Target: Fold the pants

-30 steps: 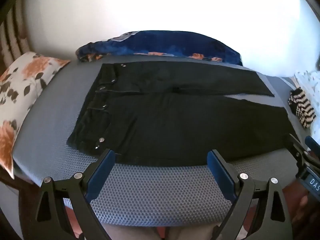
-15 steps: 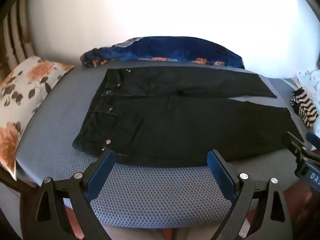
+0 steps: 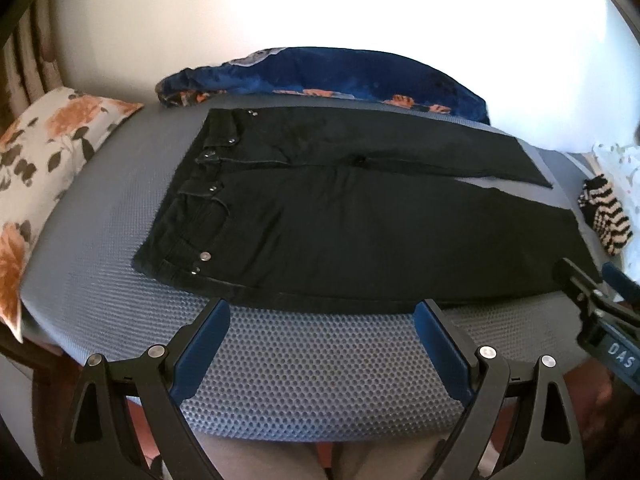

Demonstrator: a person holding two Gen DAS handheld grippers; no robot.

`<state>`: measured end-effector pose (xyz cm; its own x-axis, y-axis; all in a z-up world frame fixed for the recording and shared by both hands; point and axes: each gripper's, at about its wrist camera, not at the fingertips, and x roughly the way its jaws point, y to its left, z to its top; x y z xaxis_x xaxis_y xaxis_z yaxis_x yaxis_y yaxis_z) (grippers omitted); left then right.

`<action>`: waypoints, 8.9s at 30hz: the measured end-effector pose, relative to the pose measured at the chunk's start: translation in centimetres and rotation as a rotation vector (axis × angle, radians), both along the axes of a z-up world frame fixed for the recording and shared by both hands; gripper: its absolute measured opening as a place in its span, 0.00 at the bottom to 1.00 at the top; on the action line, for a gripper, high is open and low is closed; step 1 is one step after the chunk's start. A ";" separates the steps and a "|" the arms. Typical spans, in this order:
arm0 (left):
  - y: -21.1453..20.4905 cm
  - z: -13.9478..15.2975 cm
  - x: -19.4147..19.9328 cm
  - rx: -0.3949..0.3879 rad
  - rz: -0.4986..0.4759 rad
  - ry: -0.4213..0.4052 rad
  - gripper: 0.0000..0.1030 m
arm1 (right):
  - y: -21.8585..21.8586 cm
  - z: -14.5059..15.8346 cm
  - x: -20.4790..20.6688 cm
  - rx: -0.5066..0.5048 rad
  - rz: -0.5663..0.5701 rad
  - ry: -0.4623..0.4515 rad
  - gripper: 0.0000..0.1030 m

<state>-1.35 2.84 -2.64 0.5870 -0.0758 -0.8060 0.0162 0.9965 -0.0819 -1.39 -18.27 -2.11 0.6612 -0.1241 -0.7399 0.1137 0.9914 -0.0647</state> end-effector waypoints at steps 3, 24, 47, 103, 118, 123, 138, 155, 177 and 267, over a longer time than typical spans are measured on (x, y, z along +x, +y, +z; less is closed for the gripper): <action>0.0 -0.2 0.0 -0.003 0.009 0.005 0.91 | 0.2 -0.3 0.0 -0.005 0.004 0.004 1.00; -0.1 -1.1 0.6 0.034 0.036 0.033 0.91 | 0.7 -1.2 0.7 -0.014 0.019 0.039 1.00; -0.3 -1.5 0.7 0.054 0.036 0.044 0.91 | 0.4 -1.7 1.0 -0.011 0.015 0.054 1.00; 25.2 -5.0 32.5 -0.560 0.181 0.158 0.64 | 1.1 -1.8 19.2 0.257 0.149 0.040 1.00; 26.4 -10.5 38.9 -0.694 0.110 0.264 0.37 | 3.4 -5.9 23.7 0.213 0.151 0.124 1.00; 25.2 -10.7 40.1 -0.736 0.037 0.284 0.31 | 3.3 -6.1 24.8 0.208 0.147 0.118 1.00; 21.3 -11.8 43.6 -0.757 -0.011 0.232 0.07 | 3.3 -6.6 29.8 0.182 0.222 0.088 1.00; 19.0 -1.7 34.5 -0.822 -0.281 -0.061 0.07 | 5.7 -6.5 40.3 -0.059 0.795 0.239 1.00; 20.7 -0.8 32.5 -0.768 -0.278 -0.034 0.07 | 4.1 -11.3 47.1 -0.104 1.015 0.600 0.46; 20.9 -4.6 12.4 -0.469 -0.040 0.332 0.20 | 1.3 -8.2 8.1 -0.012 0.601 0.399 0.09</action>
